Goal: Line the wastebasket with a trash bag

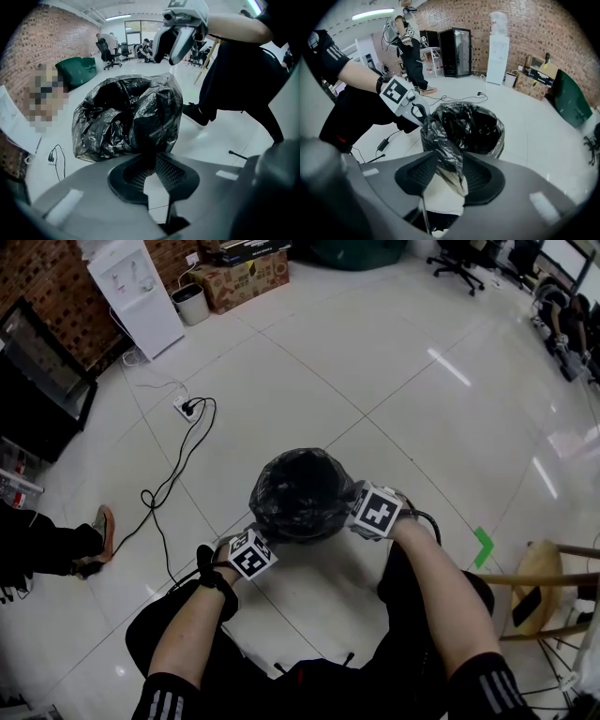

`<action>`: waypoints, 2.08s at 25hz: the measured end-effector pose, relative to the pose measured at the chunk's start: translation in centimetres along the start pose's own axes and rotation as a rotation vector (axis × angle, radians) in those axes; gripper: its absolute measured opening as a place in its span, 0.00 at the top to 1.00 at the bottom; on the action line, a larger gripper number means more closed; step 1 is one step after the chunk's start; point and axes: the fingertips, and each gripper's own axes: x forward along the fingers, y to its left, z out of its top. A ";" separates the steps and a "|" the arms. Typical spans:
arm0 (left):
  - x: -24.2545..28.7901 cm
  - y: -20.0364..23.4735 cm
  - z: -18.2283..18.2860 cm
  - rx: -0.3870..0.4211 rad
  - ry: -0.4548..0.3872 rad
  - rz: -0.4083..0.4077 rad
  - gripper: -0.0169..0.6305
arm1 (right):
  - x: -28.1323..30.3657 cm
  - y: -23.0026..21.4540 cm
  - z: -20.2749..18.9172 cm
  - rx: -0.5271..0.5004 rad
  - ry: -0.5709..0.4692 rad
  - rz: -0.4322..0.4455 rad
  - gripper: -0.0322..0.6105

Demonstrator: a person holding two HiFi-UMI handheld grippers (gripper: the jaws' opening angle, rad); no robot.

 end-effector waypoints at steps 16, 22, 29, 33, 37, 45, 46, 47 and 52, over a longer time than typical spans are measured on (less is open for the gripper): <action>-0.1 -0.5 0.5 -0.018 -0.016 -0.021 0.86 | 5.4 3.8 -6.0 -0.333 0.206 -0.039 0.93; 0.5 0.2 -0.4 -0.039 -0.002 -0.033 0.86 | 7.0 4.6 -6.9 -0.287 0.225 0.012 0.94; 3.1 0.5 -1.2 -0.063 0.029 -0.037 0.86 | 10.2 3.9 -8.5 -0.243 0.151 -0.016 0.94; 3.5 1.0 -1.5 -0.077 0.033 -0.034 0.86 | 11.3 3.7 -8.5 -0.182 0.115 -0.002 0.94; 2.8 1.1 -1.2 -0.087 0.022 -0.042 0.83 | 10.7 4.6 -8.3 -0.141 0.117 0.080 0.77; -0.7 0.8 -2.4 -0.077 0.037 -0.057 0.78 | 6.0 7.0 -7.7 -0.075 0.117 0.198 0.72; -1.2 1.0 -2.5 -0.084 0.033 -0.058 0.78 | 5.2 6.9 -7.6 -0.056 0.113 0.212 0.71; -1.8 1.3 -2.4 -0.092 0.028 -0.053 0.78 | 4.4 6.8 -7.4 -0.033 0.105 0.227 0.70; -5.1 4.8 -1.6 -0.166 -0.021 0.009 0.78 | -0.1 4.1 -4.5 0.041 -0.043 0.224 0.63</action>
